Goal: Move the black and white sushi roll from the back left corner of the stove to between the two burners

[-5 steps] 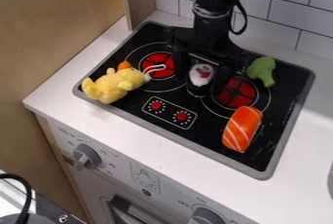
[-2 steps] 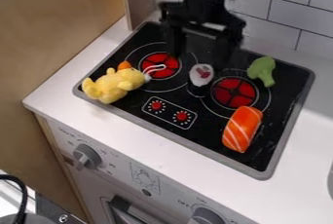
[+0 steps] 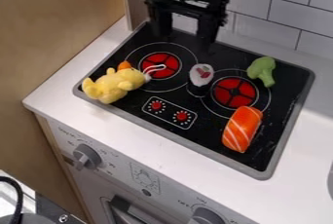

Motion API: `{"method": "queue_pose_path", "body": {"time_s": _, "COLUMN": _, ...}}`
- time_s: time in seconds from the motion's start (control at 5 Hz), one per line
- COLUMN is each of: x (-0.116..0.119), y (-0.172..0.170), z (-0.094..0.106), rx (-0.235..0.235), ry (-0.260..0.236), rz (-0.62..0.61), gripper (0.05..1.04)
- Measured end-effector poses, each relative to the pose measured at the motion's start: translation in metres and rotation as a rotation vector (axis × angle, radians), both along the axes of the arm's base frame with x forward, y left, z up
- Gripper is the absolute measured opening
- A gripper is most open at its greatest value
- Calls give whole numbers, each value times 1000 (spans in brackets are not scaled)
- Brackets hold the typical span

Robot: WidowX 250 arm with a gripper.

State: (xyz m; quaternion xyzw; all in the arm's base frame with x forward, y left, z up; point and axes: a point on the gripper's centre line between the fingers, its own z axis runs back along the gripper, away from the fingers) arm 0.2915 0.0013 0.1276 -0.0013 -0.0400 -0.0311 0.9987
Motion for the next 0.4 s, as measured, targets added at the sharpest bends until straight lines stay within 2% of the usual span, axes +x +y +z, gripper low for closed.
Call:
{"method": "queue_pose_path", "body": {"time_s": 0.2, "x": -4, "y": 4, "z": 4, "rx": 16, "ry": 11, "rz": -36, "gripper": 999}}
{"method": "queue_pose_path", "body": {"time_s": 0.4, "x": -6, "y": 9, "z": 17, "rx": 4, "ry": -10, "rz": -41, "gripper": 999}}
